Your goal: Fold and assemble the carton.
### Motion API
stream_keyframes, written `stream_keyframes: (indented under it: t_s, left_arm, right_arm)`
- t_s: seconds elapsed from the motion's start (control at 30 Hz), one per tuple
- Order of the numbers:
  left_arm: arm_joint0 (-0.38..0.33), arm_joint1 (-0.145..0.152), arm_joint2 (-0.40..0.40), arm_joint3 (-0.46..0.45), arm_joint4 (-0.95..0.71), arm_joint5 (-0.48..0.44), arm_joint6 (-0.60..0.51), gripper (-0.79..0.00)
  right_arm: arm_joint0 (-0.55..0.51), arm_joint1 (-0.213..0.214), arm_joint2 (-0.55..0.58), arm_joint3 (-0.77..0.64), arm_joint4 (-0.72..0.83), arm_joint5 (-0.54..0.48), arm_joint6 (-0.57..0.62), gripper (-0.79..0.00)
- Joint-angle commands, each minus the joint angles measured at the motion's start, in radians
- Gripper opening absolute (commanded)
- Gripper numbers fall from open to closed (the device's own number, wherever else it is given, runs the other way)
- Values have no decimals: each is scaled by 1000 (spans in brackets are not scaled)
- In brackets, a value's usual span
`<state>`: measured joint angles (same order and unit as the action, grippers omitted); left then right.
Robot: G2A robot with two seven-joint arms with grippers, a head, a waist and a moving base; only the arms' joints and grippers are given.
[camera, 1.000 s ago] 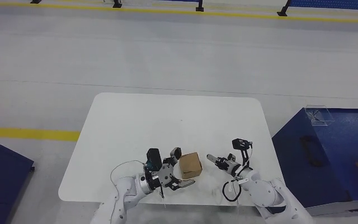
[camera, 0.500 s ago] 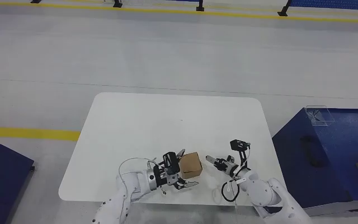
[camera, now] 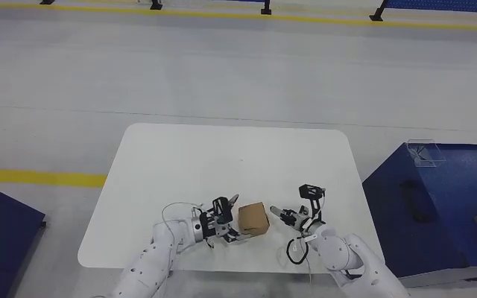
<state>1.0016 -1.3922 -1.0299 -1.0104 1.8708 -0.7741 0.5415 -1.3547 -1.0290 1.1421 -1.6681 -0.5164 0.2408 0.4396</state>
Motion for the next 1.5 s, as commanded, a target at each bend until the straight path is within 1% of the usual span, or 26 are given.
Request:
stream_keyframes:
  t_s: [0.0,0.1,0.17,0.23,0.3,0.37,0.4,0.43,0.47,0.5,0.53,0.63,0.77,0.83,0.9,0.97,1.03,1.1,1.2,1.47]
  left_arm:
    - [-11,-3,13,16,-6,7,-19,0]
    - [-32,-8,30,41,-32,-10,-29,0]
    - [-44,-11,38,59,-43,-6,-40,0]
    - [-54,-13,48,70,-52,-6,-43,-142]
    - [-61,-14,57,80,-57,-5,-38,-259]
    - [-66,-14,66,84,-57,-3,-34,-409]
    - [-67,-14,69,87,-58,-2,-33,-428]
    - [-69,-14,71,89,-59,-1,-33,-468]
    - [-71,-13,73,90,-60,-1,-32,-551]
    - [-72,-13,75,88,-60,-1,-29,-717]
    - [-72,-11,77,87,-59,-2,-27,-785]
    - [-67,-5,86,54,-33,5,-5,-785]
    - [-40,14,105,-29,59,18,68,-785]
    - [-28,24,98,-43,64,-8,81,-785]
    - [-17,29,89,-60,19,-73,88,-785]
    - [-15,31,68,-52,-68,-154,56,-785]
    - [-12,28,48,-29,-192,-238,0,-785]
    - [-20,24,61,-18,-309,-238,-67,-785]
    - [-40,28,97,-24,-428,-238,-169,-785]
    - [-42,29,99,-25,-439,-238,-179,-785]
  right_arm:
    - [-3,-1,2,-2,-1,-1,-1,0]
    - [-6,-4,4,0,-3,-2,-3,0]
    - [-9,-5,5,1,-5,-4,-6,0]
    - [-12,-7,7,3,-4,-7,-5,0]
    - [-14,-8,12,5,-3,-10,-4,0]
    - [-15,-9,17,7,-3,-12,-4,0]
    - [-16,-9,19,8,-2,-11,-4,0]
    - [-17,-10,20,9,4,-8,3,0]
    - [-16,-10,21,9,7,-9,17,0]
    - [-13,-11,22,9,4,-11,22,0]
    - [-13,-11,22,9,4,-11,22,0]
    - [-13,-11,22,9,4,-11,22,0]
    - [-13,-11,22,9,4,-11,22,0]
    - [-19,-11,47,2,31,-26,0,0]
    - [-33,-9,90,-13,76,-42,-20,0]
    - [-54,-6,133,-33,126,-64,-25,0]
    - [-72,-4,175,-46,186,-82,-11,0]
    - [-84,-2,208,-50,246,-83,28,0]
    - [-87,0,226,-54,267,-82,54,0]
    - [-87,0,226,-54,267,-82,54,0]
